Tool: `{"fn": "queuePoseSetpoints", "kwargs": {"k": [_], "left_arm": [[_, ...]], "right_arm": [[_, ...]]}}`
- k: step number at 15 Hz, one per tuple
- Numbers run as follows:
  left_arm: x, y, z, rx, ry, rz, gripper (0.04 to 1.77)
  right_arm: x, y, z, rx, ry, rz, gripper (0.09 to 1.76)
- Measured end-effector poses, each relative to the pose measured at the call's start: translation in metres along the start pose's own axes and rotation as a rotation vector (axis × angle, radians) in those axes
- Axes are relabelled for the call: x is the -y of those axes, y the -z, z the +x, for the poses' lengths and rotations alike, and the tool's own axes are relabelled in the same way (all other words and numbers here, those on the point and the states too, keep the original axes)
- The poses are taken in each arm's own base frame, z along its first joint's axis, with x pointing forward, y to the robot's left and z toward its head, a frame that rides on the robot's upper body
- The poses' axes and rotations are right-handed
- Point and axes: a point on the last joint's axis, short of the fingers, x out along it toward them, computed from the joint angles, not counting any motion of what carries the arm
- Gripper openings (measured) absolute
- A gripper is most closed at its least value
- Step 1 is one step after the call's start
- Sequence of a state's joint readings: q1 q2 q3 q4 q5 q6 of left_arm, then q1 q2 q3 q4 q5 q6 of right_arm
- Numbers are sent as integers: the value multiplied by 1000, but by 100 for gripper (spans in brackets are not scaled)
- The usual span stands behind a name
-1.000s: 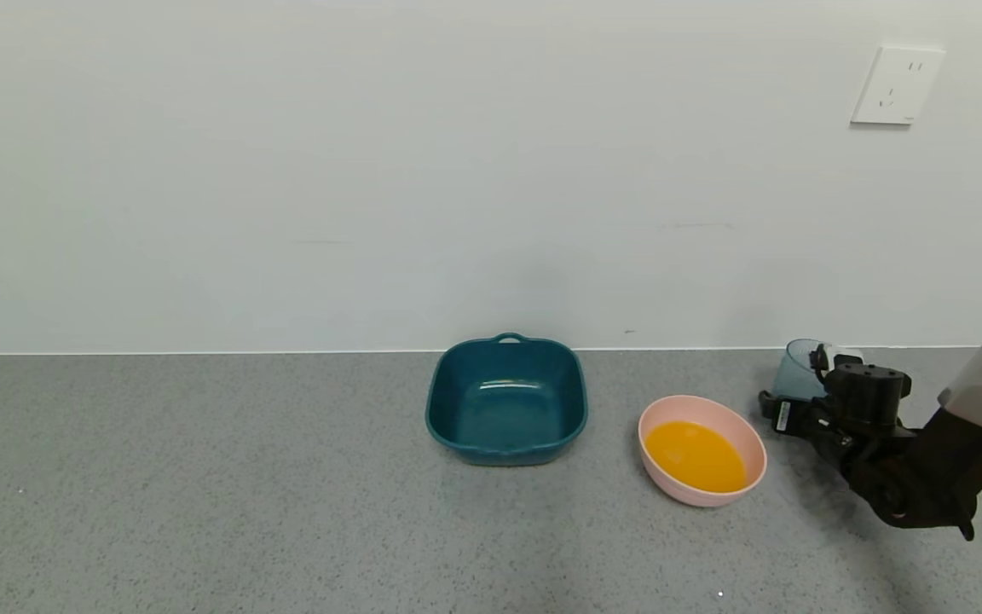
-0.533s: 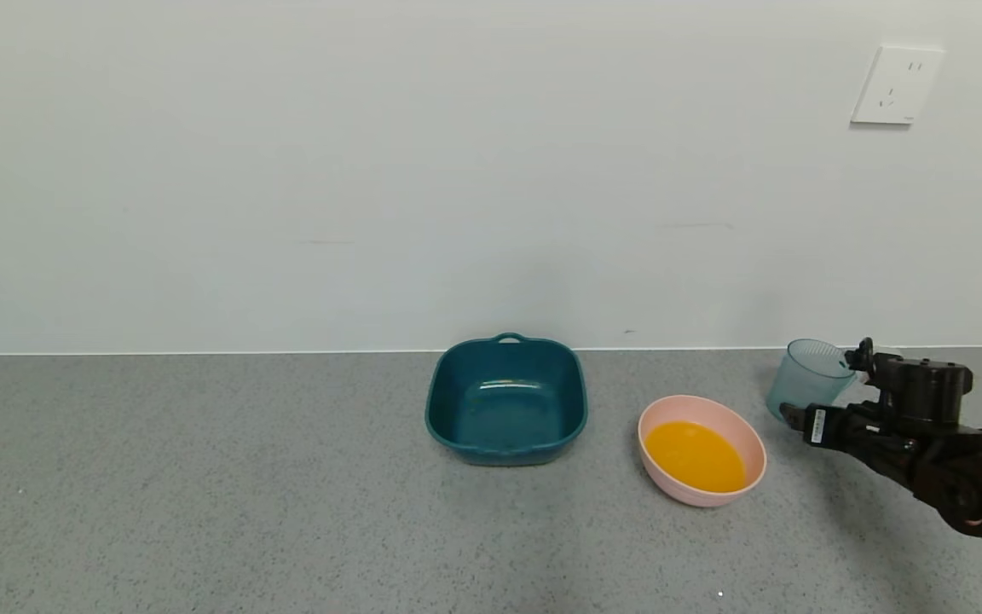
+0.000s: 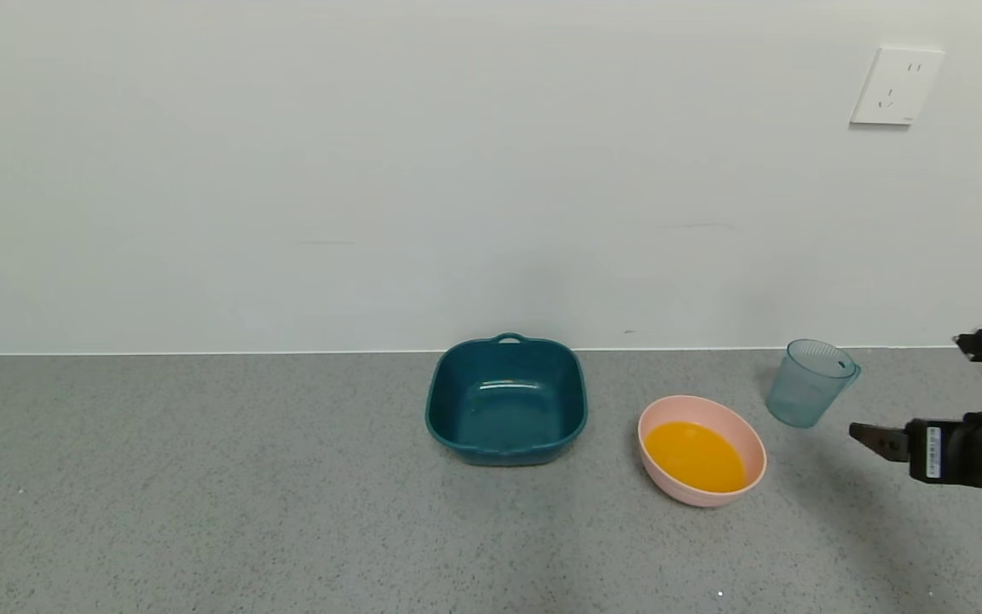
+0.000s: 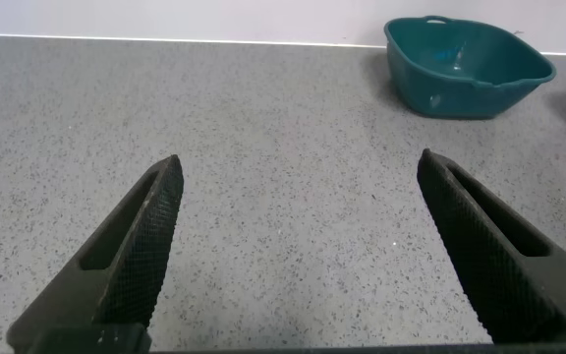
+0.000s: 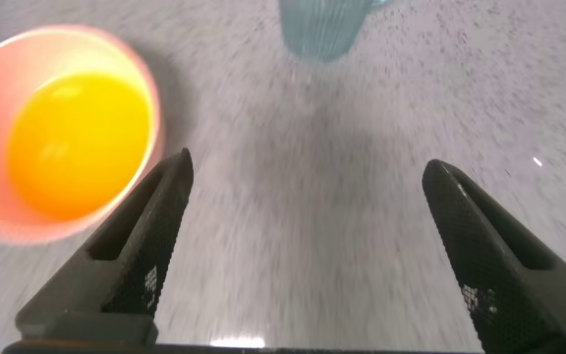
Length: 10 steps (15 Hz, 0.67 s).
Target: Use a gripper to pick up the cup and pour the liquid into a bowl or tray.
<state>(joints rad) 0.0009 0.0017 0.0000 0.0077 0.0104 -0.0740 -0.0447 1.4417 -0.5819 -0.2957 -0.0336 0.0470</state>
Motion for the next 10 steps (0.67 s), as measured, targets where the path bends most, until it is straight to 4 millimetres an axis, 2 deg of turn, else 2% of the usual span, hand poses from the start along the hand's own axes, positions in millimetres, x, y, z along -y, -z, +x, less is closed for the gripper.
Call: {"fn": "queuePoseSetpoints", "kwargs": {"k": [5,7,10], "left_arm": [[0,0,0,0,0,0,172],[0,0,0,0,0,0,172],[0,0,0,0,0,0,172]], "right_arm": [[-3,23,-124,60,-70,-58,170],[2,38,-164,143,-84,-61,170],[9,61,-209,263,-81,-51,170]]}}
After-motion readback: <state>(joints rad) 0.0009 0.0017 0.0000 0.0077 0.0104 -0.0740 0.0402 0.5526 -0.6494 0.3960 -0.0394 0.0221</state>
